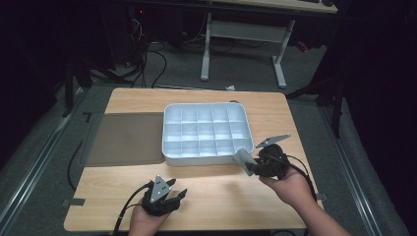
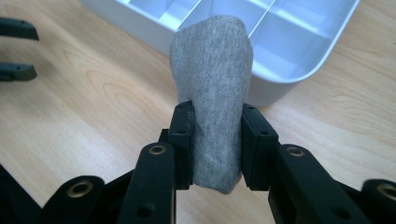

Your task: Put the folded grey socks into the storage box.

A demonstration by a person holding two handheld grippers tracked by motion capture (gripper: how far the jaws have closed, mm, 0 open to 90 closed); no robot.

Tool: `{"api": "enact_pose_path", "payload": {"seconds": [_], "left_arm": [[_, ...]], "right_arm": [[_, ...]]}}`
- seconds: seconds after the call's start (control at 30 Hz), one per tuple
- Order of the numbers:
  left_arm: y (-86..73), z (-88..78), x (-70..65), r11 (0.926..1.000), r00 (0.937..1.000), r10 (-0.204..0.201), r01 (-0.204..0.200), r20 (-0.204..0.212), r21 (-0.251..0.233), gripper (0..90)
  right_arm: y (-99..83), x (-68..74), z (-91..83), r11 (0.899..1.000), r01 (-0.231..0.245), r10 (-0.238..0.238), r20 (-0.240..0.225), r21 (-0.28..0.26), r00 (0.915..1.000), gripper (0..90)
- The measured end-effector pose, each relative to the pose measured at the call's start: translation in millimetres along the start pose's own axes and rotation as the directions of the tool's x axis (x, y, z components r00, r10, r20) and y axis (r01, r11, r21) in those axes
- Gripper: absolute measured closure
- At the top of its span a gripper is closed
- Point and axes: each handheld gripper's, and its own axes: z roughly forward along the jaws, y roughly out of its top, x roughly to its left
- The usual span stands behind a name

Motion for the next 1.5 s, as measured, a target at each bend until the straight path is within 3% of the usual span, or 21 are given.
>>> {"api": "enact_pose_path", "payload": {"seconds": [0.33,0.8,1.13,1.5], "left_arm": [[0.4,-0.7,0.5,1.0,1.0,-0.001,0.001,0.0,-0.001,44.9],[0.3,-1.6,1.8,1.0,1.0,-0.005,0.005,0.001,-0.004,44.9],[0.2,-1.0,1.1,1.0,1.0,-0.003,0.003,0.004,-0.005,44.8],[0.2,-1.3,1.7,1.0,1.0,-0.005,0.005,0.004,-0.006,44.8]], "right_arm": [[25.6,-17.4,12.8,0.998,-0.025,0.021,0.064,0.058,0.9977,70.9],[51.2,-31.7,34.0,0.992,-0.046,0.035,0.097,0.114,0.9947,71.0],[61.7,-34.2,47.7,0.985,-0.049,0.027,0.133,0.164,0.9908,71.0],[72.1,-29.8,67.4,0.968,-0.039,-0.013,0.204,0.249,0.9789,71.5]]}}
